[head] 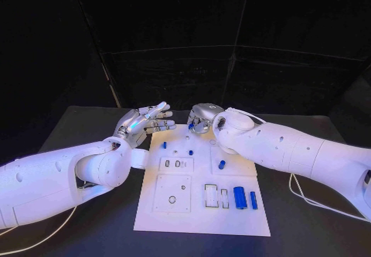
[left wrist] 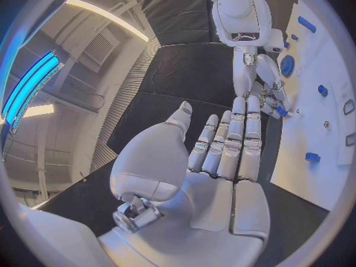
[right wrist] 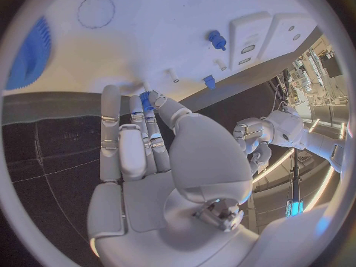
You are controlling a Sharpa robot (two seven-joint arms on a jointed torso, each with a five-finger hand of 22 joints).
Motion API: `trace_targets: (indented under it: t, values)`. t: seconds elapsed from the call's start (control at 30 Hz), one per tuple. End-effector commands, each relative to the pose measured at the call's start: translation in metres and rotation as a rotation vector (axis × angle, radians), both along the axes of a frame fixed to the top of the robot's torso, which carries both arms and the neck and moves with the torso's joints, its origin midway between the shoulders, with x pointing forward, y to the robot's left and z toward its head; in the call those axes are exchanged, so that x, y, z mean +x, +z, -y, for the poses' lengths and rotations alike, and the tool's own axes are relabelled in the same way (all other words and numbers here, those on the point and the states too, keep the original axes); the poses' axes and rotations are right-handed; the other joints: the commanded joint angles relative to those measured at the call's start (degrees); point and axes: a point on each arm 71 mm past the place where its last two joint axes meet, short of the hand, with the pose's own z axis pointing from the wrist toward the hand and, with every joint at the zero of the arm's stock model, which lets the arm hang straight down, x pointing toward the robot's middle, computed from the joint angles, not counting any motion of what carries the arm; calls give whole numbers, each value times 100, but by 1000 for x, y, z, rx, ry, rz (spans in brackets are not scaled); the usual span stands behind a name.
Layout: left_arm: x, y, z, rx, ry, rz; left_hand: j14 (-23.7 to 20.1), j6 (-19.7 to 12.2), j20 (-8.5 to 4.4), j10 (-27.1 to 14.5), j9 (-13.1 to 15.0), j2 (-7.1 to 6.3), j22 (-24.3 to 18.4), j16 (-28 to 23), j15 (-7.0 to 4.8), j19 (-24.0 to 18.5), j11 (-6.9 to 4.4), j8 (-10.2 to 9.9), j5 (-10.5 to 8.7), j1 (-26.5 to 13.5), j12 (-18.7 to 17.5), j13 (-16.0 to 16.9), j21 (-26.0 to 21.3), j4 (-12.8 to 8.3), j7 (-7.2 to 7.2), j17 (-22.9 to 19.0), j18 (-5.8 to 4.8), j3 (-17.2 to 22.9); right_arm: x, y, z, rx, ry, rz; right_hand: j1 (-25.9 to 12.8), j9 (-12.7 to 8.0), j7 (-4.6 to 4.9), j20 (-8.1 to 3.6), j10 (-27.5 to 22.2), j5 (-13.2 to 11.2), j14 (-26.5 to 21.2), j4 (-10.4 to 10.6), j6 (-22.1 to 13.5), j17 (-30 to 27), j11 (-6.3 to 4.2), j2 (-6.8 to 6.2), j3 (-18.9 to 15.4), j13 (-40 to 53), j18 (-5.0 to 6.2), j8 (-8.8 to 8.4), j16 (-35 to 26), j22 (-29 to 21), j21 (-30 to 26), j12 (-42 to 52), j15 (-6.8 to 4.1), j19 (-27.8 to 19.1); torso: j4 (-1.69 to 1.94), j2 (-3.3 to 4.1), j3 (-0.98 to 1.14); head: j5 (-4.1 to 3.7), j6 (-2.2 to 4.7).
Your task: Assemble the parts on the task board
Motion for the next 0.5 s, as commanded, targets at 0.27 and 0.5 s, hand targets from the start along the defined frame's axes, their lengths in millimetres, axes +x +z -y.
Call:
trace_targets:
  t: [0.27, 0.5]
  values:
    - [0, 2, 1, -5, -10, 9, 43, -29, 1, -27, -4, 16, -9, -23, 12, 49, 6, -20, 32, 49, -35, -7, -26, -50, 275, -6, 66, 8, 0, -6, 4, -28, -17, -24, -38, -6, 27, 31, -69, 13, 169, 26, 13, -13, 0, -28, 39, -1, 27, -18, 27, 16, 33, -37, 13, -39, 4, 5, -1, -1, -10]
    - [0, 2, 1, -5, -10, 9, 43, -29, 1, -27, -4, 16, -9, -23, 12, 49, 6, -20, 32, 49, -35, -7, -26, -50, 275, -6, 66, 8, -1, -5, 4, -22, -18, -17, -42, -8, 30, 34, -77, 13, 168, 29, 6, -16, 3, -37, 44, -2, 26, -23, 27, 17, 35, -42, 16, -43, 2, 10, 2, 2, -20]
